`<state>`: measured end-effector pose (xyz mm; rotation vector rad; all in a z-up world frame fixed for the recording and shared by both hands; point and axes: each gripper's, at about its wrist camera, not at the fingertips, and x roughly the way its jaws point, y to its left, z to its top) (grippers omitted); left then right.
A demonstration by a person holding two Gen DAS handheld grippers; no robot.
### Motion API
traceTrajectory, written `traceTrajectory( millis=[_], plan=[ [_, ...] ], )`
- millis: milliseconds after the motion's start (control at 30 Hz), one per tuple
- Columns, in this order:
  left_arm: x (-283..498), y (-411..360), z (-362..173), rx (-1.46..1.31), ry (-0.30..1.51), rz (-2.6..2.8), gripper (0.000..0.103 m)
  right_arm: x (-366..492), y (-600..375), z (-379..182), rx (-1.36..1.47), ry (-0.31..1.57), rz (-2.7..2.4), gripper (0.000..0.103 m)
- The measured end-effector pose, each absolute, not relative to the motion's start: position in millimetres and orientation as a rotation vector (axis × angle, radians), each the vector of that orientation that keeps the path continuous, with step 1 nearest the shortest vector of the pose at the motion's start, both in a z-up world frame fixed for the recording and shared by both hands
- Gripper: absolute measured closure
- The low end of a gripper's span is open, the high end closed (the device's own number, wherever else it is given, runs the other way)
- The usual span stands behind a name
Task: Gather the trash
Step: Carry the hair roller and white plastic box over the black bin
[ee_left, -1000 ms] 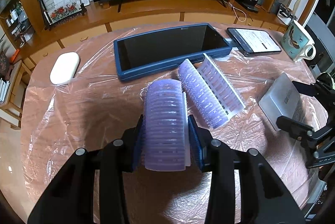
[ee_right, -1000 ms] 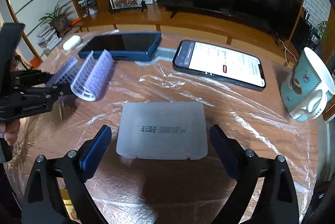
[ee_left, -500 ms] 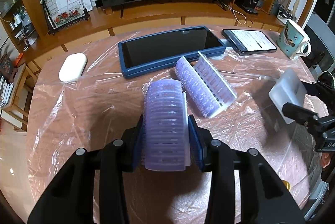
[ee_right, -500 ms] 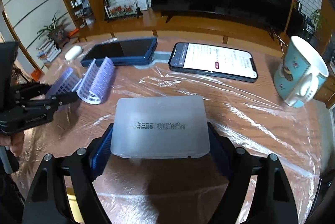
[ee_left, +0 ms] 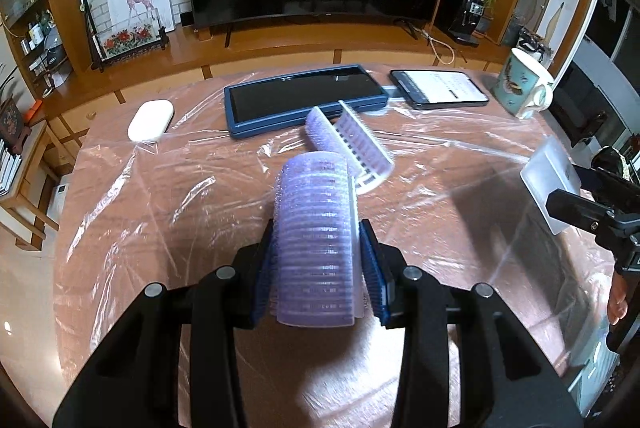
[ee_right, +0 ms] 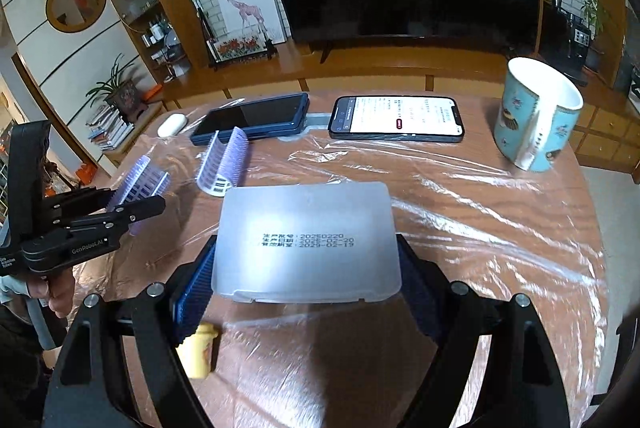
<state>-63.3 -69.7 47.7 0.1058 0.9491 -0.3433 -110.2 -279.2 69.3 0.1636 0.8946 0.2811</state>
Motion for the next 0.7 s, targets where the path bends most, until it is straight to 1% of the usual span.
traceTrajectory(
  millis=[367, 700],
  plan=[
    [-106, -68, 61, 0.095, 0.922, -0.371, 0.062, -160, -277, 75, 0.217, 0.904, 0.326, 0.022],
    [-151, -70, 60, 0.107, 0.915, -0.384, 0.062, -206, -271, 75, 0.242, 0.922, 0.368, 0.022]
  ],
)
